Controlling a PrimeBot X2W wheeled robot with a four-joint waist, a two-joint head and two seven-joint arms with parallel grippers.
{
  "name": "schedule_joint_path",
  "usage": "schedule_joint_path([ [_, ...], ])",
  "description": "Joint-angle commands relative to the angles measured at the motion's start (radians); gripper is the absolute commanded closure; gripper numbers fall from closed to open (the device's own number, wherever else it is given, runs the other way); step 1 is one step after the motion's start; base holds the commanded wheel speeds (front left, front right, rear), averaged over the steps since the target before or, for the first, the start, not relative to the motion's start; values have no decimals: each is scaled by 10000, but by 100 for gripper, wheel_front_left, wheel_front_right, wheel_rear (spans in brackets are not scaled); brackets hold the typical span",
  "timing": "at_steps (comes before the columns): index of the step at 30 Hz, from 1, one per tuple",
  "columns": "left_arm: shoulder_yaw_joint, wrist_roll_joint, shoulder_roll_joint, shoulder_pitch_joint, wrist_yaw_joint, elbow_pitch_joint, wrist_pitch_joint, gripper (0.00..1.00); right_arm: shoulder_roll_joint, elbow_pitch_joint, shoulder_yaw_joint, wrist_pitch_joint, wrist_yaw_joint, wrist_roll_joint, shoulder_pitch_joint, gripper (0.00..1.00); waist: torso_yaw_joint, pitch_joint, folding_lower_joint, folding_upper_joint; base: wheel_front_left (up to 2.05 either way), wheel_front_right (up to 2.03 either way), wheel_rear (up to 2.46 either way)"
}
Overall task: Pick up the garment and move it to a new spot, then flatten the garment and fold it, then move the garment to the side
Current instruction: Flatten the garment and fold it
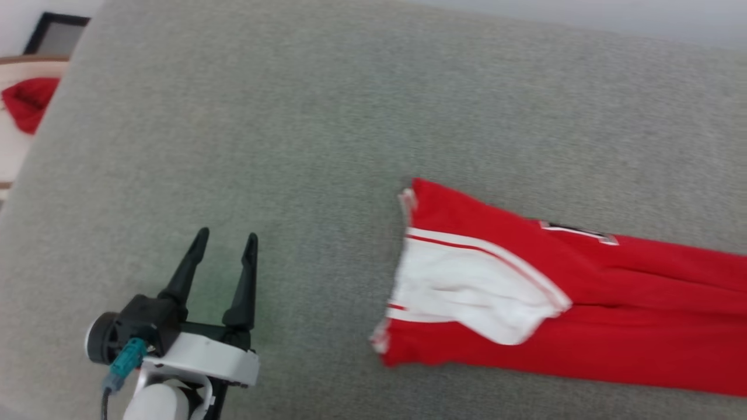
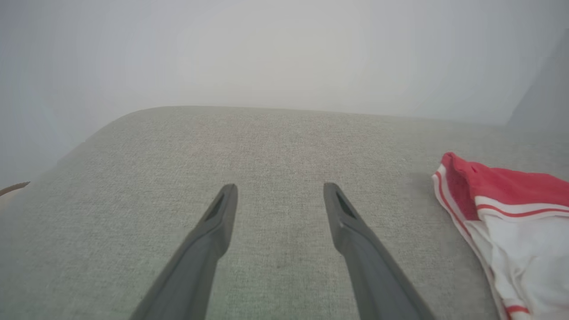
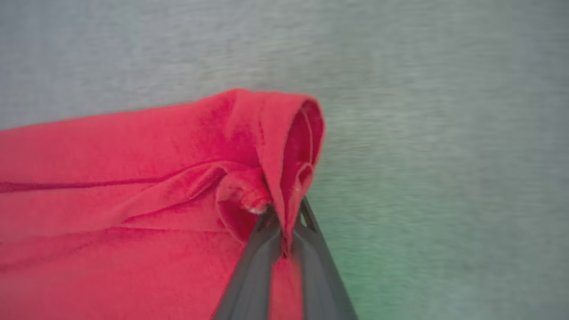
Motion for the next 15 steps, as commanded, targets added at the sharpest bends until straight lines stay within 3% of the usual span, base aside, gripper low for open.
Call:
schedule_joint_path([
  [1, 68, 97, 134, 147, -64, -47, 6, 0, -250, 417, -448, -518, -15, -265, -220, 100, -388, 37, 0, 0, 0, 0, 0],
  [8, 93, 158, 324, 211, -63, -82, 6, 0, -911, 1794, -1531, -1649, -15, -940, -277, 100, -739, 29, 0, 0, 0, 0, 0],
  [15, 39, 38, 393, 386, -60, 6, 6, 0, -989, 1705, -640, -2073, -13, -634, -251, 100, -957, -274, 0, 0, 0, 0, 0],
])
